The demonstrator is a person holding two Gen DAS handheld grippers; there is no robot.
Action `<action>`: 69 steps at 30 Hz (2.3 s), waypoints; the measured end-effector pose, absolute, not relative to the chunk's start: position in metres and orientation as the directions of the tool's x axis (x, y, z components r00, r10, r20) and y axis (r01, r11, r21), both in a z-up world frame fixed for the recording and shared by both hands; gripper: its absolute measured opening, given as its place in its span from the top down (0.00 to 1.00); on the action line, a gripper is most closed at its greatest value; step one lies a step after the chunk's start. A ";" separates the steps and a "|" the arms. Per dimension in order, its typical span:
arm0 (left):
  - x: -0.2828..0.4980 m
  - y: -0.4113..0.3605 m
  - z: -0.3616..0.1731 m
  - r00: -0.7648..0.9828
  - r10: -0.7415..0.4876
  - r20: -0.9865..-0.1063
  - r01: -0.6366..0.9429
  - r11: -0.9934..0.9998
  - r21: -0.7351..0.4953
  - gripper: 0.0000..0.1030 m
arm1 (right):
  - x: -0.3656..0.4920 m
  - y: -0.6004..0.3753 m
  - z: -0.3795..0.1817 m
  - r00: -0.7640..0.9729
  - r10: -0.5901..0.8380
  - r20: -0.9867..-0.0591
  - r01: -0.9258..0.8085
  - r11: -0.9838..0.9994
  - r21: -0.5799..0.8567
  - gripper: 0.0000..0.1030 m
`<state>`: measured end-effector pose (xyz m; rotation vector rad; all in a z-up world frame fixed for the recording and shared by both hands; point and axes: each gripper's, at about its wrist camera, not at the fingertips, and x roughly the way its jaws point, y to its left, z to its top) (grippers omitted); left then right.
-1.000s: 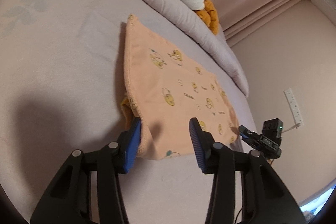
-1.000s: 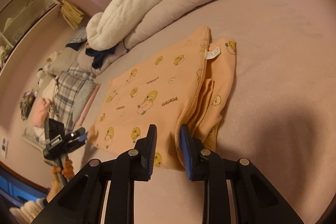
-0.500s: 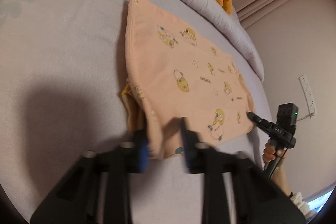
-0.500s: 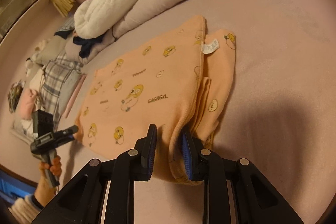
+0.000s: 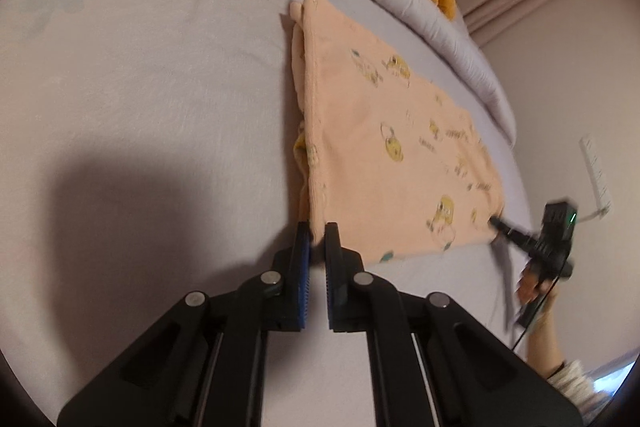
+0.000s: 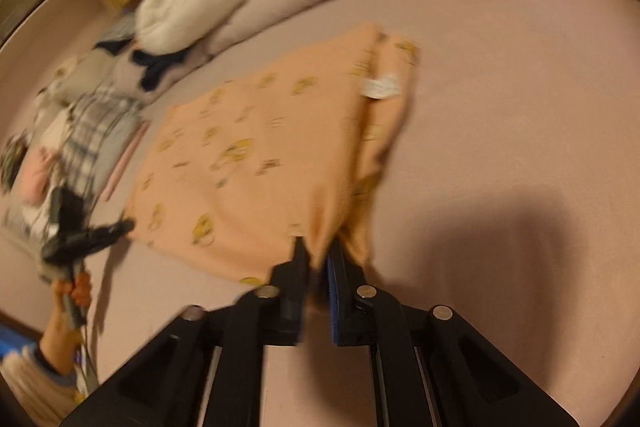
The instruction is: Fold small clothes
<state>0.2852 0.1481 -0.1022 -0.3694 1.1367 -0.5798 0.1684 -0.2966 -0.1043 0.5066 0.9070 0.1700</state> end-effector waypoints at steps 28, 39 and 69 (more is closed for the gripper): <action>0.290 0.061 -0.107 0.224 -0.614 -0.757 0.445 0.756 -0.481 0.94 | 0.291 -0.247 -0.088 0.610 0.178 -0.772 0.068 0.959 0.275 0.91; 0.267 0.126 -0.089 0.320 -0.644 -0.695 0.349 0.762 -0.545 0.78 | 0.266 -0.259 -0.056 0.682 -0.017 -0.731 0.176 0.974 0.141 0.89; 0.357 0.122 -0.106 0.380 -0.660 -0.648 0.123 0.730 -0.672 0.63 | 0.308 -0.166 -0.070 0.637 0.301 -0.710 0.011 0.917 0.399 0.68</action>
